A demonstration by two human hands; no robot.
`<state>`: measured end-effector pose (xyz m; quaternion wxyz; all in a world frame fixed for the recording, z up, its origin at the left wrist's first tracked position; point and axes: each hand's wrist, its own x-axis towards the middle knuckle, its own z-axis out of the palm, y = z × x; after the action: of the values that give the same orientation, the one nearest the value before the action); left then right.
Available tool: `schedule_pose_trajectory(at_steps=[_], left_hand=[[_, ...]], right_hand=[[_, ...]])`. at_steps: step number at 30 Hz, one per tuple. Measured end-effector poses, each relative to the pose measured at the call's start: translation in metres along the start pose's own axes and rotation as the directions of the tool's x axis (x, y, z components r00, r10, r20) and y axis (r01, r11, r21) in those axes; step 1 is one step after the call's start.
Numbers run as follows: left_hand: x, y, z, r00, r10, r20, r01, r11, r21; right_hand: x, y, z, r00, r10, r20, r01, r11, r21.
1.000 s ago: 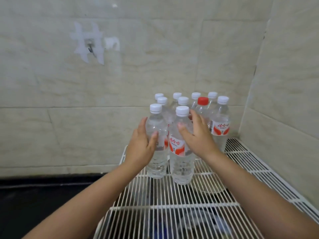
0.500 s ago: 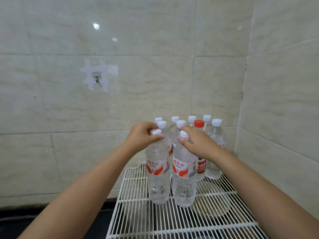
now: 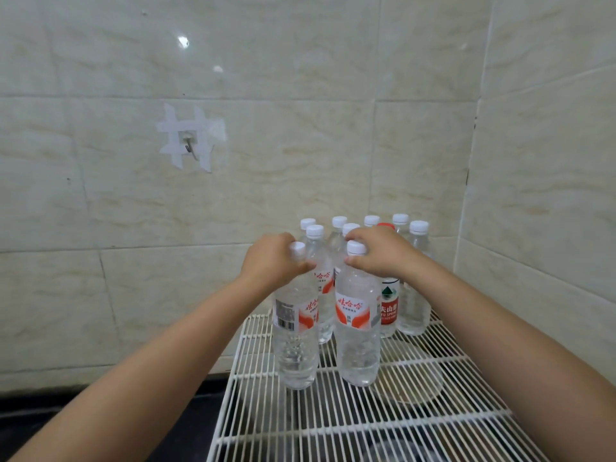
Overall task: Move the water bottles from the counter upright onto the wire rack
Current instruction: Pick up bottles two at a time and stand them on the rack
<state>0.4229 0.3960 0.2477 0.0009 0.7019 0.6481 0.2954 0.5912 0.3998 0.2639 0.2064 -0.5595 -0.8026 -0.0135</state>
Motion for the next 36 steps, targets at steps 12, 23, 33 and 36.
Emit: schedule_pose_trajectory(at_steps=[12,23,33,36], left_hand=[[0.02,0.011,0.018,0.992,0.115,-0.043,-0.122,0.969,-0.216],[0.01,0.01,0.037,0.98,0.093,-0.176,-0.153,0.919,-0.363],[0.004,0.011,0.039,0.979,0.045,-0.198,-0.114,0.929,-0.352],[0.002,0.009,0.036,0.985,0.063,-0.163,-0.111,0.947,-0.301]], right_hand=[[0.019,0.026,0.001,0.998,-0.065,0.022,0.061,0.988,0.144],[0.025,0.041,0.017,0.992,-0.128,0.008,0.126,0.982,0.143],[0.015,0.035,0.025,0.996,-0.088,-0.033,0.092,0.983,0.156],[0.01,0.03,0.029,0.997,-0.059,-0.047,0.064,0.993,0.1]])
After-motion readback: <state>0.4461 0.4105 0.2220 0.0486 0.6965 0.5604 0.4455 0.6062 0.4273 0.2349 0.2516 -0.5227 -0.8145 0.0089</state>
